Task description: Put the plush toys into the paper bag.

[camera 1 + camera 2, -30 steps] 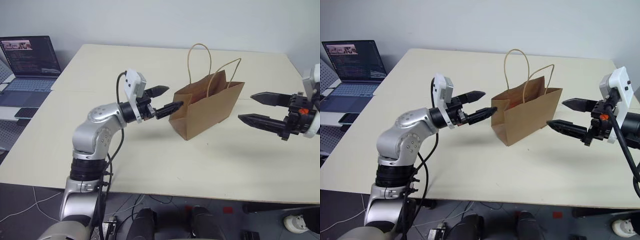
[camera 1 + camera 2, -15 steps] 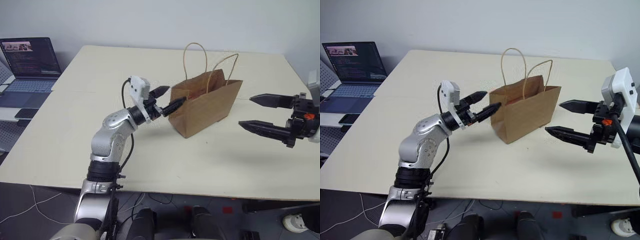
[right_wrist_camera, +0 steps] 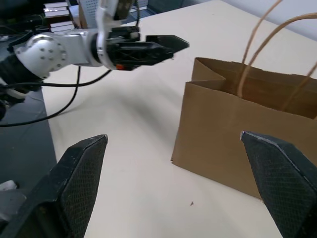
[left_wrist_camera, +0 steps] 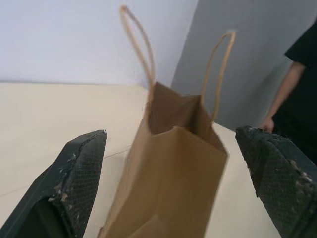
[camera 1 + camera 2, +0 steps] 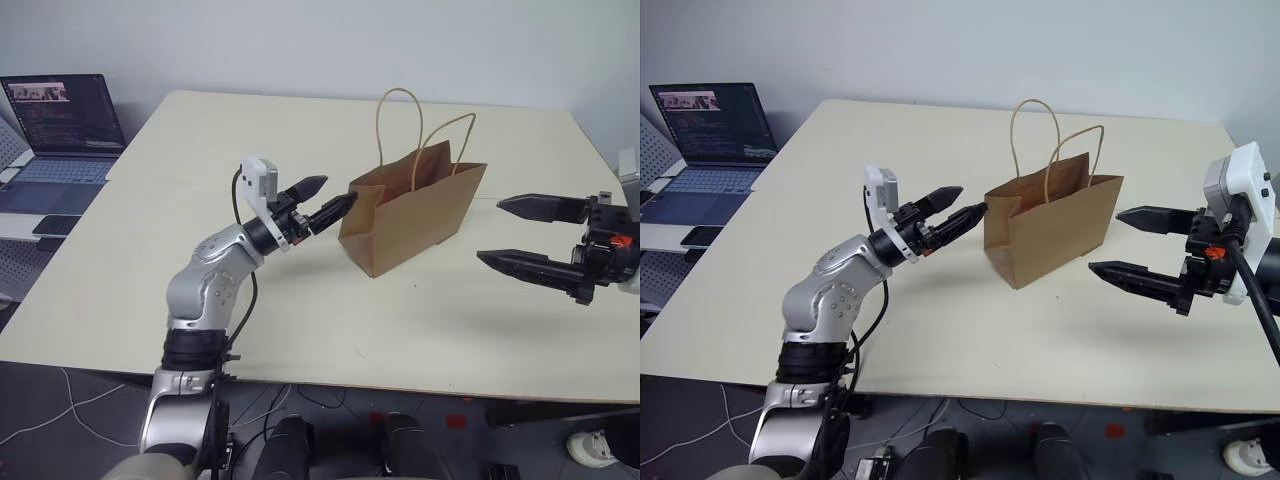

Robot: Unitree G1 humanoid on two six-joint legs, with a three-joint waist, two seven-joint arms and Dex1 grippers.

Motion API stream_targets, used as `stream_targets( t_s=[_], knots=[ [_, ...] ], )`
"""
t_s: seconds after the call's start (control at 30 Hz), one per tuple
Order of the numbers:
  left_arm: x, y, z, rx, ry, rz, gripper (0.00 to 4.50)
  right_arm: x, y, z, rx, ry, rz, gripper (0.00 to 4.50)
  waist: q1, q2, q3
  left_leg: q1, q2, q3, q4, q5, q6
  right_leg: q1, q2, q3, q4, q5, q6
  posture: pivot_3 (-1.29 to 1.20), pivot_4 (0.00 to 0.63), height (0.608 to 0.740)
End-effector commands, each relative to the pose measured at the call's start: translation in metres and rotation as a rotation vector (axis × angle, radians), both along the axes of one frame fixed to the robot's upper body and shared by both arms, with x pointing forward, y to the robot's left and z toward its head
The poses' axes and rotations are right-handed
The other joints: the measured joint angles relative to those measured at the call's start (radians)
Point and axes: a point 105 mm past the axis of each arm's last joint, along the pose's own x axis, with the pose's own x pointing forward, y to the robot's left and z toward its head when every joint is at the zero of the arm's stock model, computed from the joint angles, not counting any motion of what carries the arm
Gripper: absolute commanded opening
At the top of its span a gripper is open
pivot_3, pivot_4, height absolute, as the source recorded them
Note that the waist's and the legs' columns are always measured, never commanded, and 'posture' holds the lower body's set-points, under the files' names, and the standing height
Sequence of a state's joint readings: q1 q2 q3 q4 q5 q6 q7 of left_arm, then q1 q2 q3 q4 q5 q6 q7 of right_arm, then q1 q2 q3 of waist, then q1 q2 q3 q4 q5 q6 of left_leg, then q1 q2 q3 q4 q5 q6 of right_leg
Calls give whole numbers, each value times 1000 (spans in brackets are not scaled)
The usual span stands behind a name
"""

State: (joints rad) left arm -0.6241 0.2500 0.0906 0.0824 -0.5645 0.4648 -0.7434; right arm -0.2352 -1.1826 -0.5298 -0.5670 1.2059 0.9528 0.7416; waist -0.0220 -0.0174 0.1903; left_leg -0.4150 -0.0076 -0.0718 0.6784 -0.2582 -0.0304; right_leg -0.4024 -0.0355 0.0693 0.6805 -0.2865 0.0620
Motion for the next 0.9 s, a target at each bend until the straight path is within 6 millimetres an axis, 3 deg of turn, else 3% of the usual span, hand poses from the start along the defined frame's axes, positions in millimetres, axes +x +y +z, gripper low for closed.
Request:
stream_targets(
  t_s=[0.03, 0.23, 0.53, 0.67, 0.9],
  knots=[
    [0, -9, 6, 9, -56, -45, 4453, -7, 5, 7, -19, -28, 32, 4500, 0, 0, 0, 0, 0, 0, 0, 0, 0, 0, 0, 0, 0, 0, 0, 0, 150, 740],
    [-7, -18, -3, 57, -52, -146, 4453, -6, 5, 7, -21, -30, 20, 4500, -2, 0, 0, 0, 0, 0, 0, 0, 0, 0, 0, 0, 0, 0, 0, 0, 150, 740],
    [2, -23, -6, 88, -77, -127, 4453, -7, 4, 6, -23, -26, 13, 4500, -1, 0, 0, 0, 0, 0, 0, 0, 0, 0, 0, 0, 0, 0, 0, 0, 150, 740],
    [8, -16, 0, 51, -79, -76, 4453, -7, 4, 6, -24, -25, 10, 4500, -2, 0, 0, 0, 0, 0, 0, 0, 0, 0, 0, 0, 0, 0, 0, 0, 150, 740],
    [0, -27, -7, 78, -79, -141, 4453, -7, 4, 8, -22, -26, 9, 4500, -1, 0, 0, 0, 0, -1, 0, 0, 0, 0, 0, 0, 0, 0, 0, 0, 150, 740]
  ],
)
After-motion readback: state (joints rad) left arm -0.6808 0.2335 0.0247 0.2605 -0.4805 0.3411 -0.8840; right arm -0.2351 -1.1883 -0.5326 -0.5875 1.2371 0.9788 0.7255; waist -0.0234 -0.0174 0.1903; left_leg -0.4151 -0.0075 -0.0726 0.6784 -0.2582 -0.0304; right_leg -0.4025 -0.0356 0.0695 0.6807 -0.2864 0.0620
